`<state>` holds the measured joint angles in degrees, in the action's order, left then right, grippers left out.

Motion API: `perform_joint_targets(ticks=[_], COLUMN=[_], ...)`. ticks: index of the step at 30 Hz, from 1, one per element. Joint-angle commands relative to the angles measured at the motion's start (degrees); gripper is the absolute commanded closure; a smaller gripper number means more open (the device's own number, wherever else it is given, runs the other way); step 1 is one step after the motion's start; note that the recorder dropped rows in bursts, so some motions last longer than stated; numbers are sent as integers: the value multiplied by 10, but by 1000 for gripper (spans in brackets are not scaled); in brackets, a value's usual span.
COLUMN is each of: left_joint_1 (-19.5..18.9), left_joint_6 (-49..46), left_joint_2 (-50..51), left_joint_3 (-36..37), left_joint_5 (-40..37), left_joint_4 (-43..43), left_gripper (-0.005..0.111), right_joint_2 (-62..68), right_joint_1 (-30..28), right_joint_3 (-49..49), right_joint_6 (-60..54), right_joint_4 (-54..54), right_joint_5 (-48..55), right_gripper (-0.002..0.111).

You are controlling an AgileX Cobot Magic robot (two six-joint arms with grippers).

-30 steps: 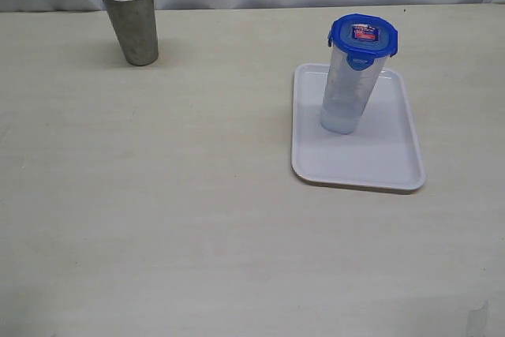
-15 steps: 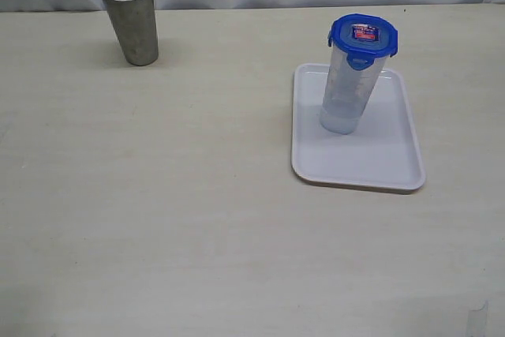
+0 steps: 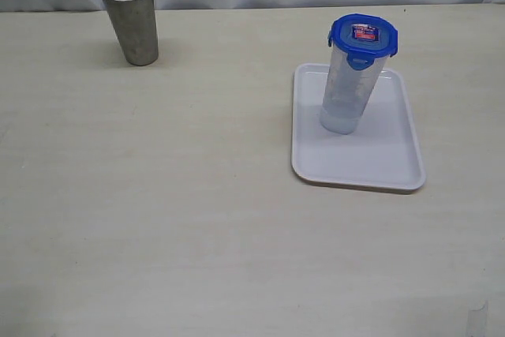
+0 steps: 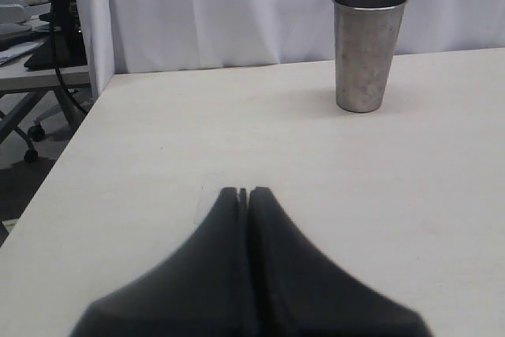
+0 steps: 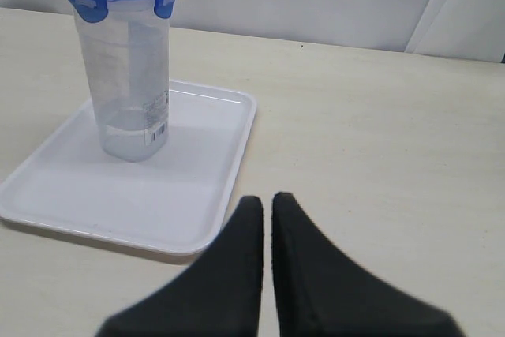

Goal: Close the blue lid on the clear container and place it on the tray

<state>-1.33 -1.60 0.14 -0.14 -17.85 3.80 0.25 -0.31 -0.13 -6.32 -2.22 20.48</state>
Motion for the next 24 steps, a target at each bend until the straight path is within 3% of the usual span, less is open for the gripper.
perform_joint_targets(ticks=[1, 24], left_joint_1=[1, 1], left_joint_6=[1, 1], left_joint_2=[-1, -1], left_joint_3=[1, 1], left_joint_5=[2, 2], left_joint_4=[0, 0], left_gripper=[107, 107], right_joint_2=[-2, -2], right_joint_1=[-2, 25], right_joint_3=[1, 1], right_joint_6=[-1, 42], right_joint_4=[0, 3], right_joint_5=[-8, -5], right_gripper=[104, 104])
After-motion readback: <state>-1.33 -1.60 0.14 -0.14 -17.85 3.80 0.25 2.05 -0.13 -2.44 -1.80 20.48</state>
